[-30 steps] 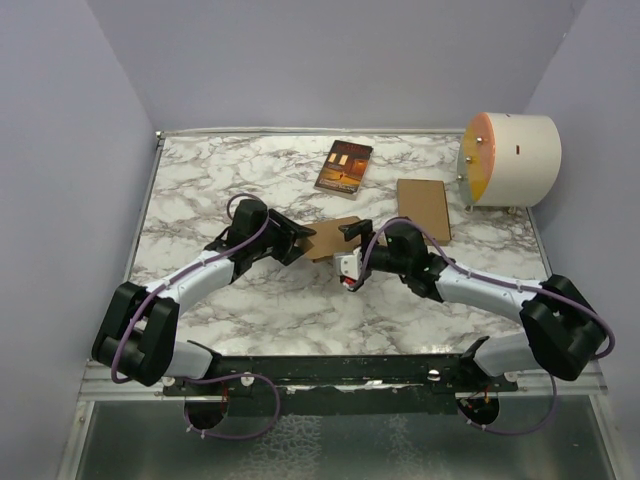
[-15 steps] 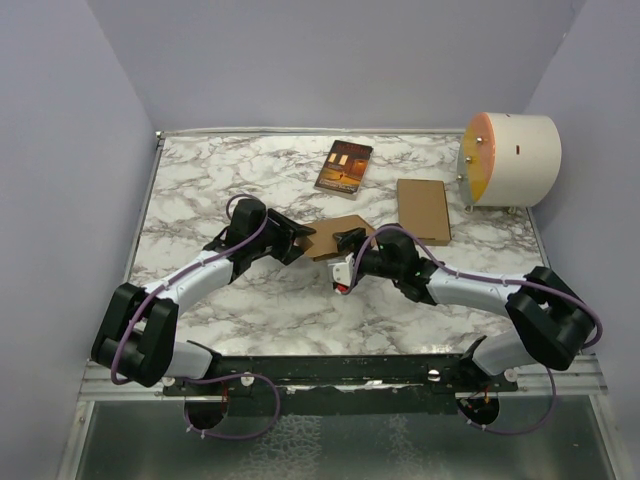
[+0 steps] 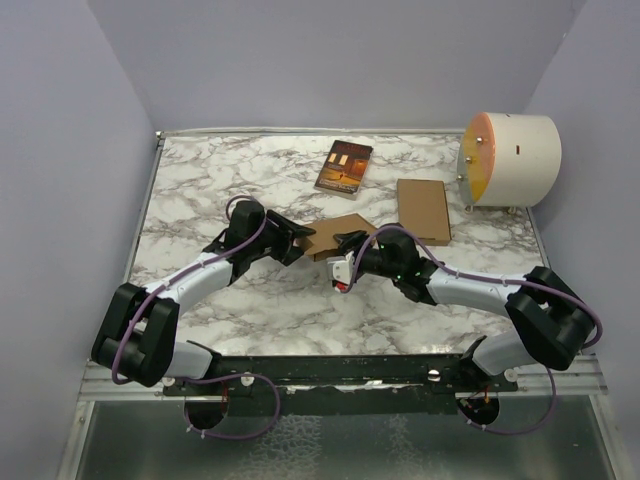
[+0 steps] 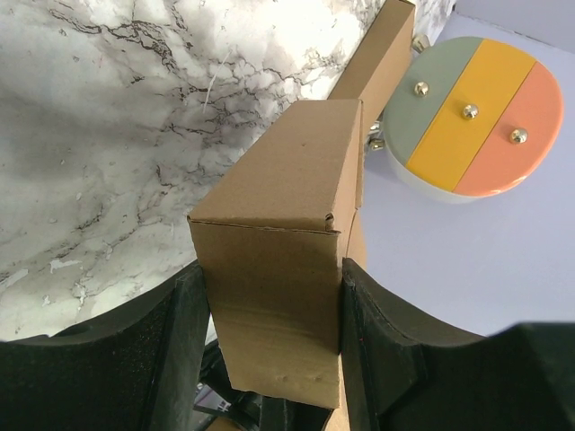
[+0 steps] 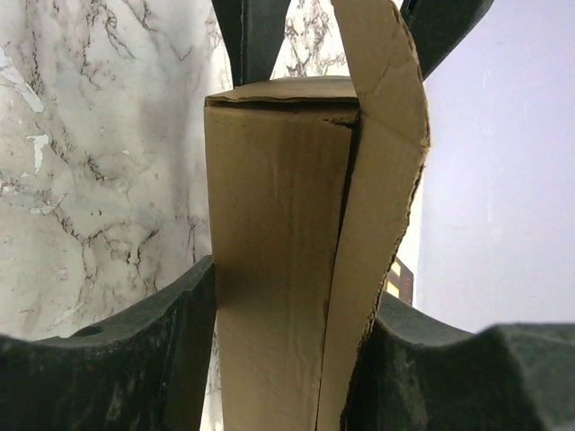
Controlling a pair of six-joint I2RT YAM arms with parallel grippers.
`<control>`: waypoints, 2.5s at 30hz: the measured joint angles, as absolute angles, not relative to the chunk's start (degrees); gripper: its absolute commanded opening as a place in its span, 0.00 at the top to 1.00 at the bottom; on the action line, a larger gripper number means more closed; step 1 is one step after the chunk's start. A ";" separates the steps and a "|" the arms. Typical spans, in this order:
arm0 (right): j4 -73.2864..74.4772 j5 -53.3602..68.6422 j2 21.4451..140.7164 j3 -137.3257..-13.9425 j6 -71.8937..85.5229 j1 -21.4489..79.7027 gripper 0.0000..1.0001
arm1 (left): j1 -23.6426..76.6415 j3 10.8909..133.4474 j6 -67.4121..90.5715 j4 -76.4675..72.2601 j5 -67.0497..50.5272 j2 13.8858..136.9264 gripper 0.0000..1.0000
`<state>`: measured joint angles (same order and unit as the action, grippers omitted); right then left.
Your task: Fold the paper box
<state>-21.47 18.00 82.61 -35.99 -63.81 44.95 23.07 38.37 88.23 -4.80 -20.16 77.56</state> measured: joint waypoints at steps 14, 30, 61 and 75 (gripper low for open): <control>-21.19 18.09 82.61 -36.51 -57.82 44.95 0.60 | 22.94 36.53 89.08 -6.24 -20.38 73.89 0.22; -15.14 22.85 82.61 -42.61 -44.88 40.75 0.60 | 21.96 34.85 85.47 0.23 -16.01 59.02 0.18; -4.51 67.64 103.81 -64.14 22.90 19.84 0.61 | 21.43 21.21 53.04 -14.50 -12.25 47.66 0.16; -12.47 70.28 117.12 -62.74 36.45 19.92 0.60 | 24.91 24.56 53.78 -12.27 -14.63 61.71 0.21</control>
